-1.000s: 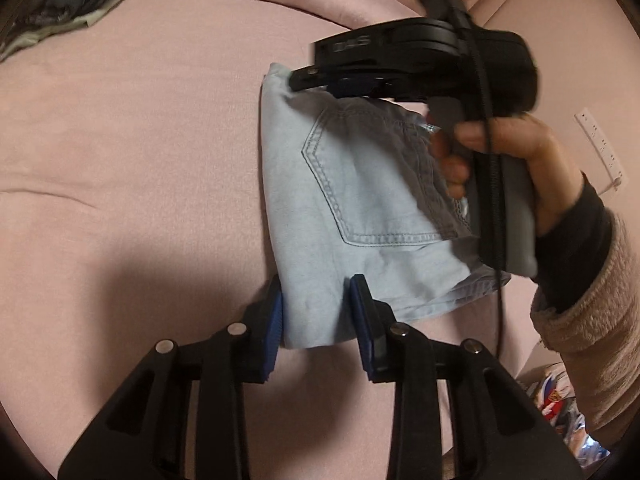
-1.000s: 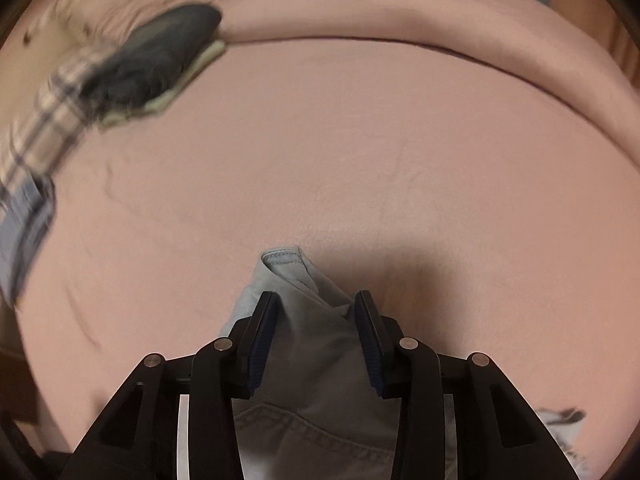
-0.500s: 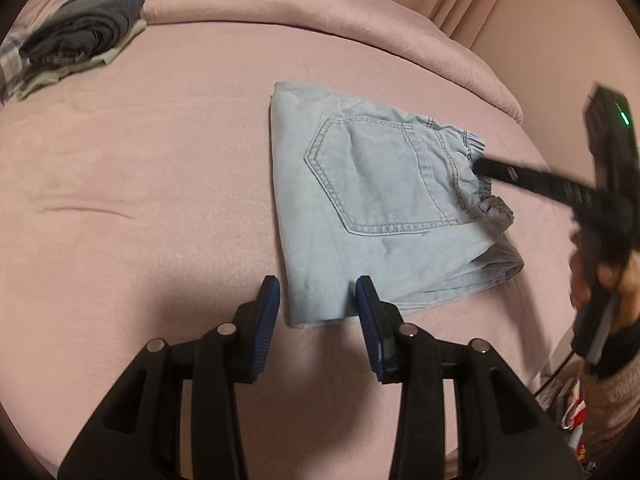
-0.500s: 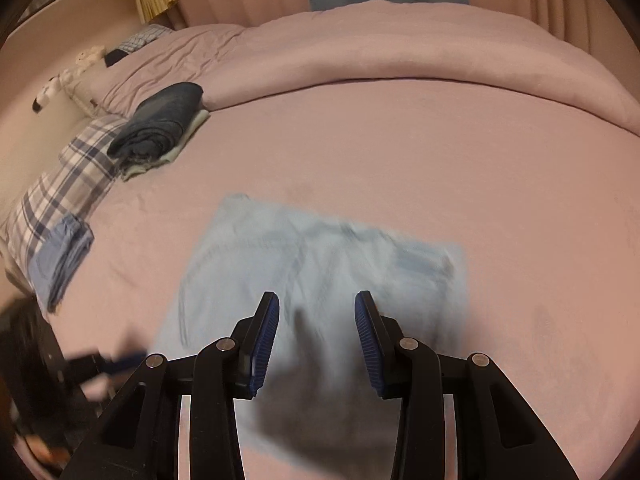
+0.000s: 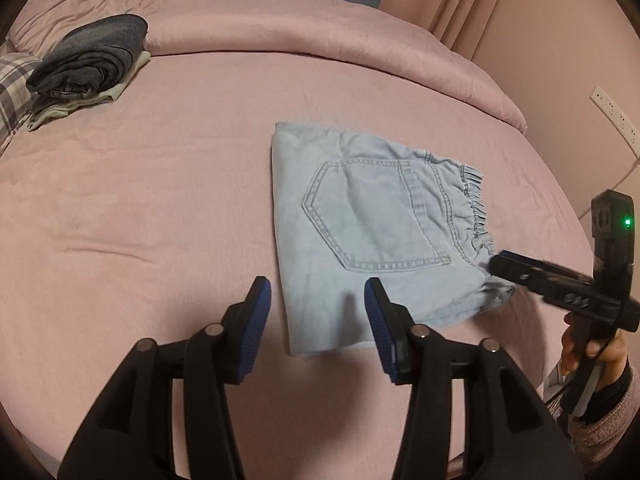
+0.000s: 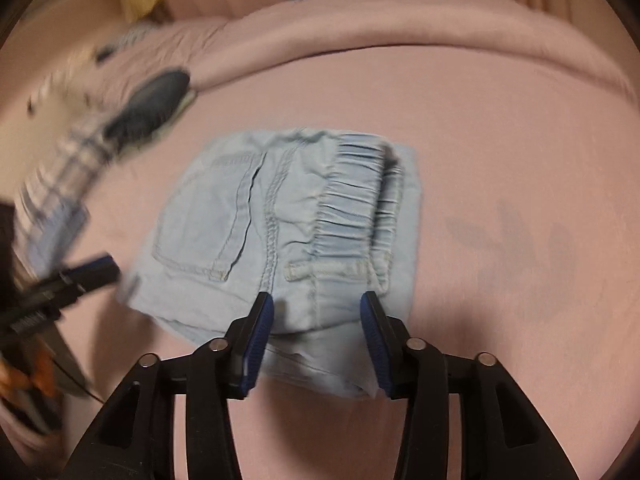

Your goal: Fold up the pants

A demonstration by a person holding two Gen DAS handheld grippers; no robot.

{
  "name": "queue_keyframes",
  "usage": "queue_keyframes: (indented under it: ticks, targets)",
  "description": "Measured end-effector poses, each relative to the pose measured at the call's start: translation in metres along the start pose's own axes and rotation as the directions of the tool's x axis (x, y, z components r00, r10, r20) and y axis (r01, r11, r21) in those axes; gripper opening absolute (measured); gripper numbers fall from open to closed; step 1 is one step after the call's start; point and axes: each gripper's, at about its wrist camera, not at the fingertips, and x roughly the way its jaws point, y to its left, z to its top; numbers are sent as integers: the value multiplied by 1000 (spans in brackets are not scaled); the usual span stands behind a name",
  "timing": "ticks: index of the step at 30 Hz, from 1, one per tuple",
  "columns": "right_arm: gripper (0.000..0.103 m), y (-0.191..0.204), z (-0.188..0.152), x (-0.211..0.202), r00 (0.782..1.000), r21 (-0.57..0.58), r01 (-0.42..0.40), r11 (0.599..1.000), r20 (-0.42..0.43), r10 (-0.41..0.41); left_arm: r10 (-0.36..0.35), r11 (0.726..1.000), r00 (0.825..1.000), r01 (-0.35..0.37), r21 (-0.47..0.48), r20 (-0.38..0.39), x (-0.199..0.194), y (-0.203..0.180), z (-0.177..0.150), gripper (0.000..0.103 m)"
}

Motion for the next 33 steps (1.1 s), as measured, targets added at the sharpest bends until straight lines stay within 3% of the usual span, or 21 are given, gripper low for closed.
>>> queue_keyframes:
  ticks: [4,11,17,33]
  targets:
    - [58,-30,-2,-5,995,151,-101,983,25,98,5,1000,1000,-5,-19,-3,2,1,4,56]
    - [66,-64,-6,0,971,335,-236,912,44,235,-8,999,1000,8,-31,-6,7,1,11,64]
    - [68,-62,-8,13,966,376,-248,893,20,259,-26,998,999,24,-53,-28,17,6,15,66]
    - [69,-63,9,30,968,363,-228,904,-15,250,-34,997,997,29,-75,-64,37,18,24,66]
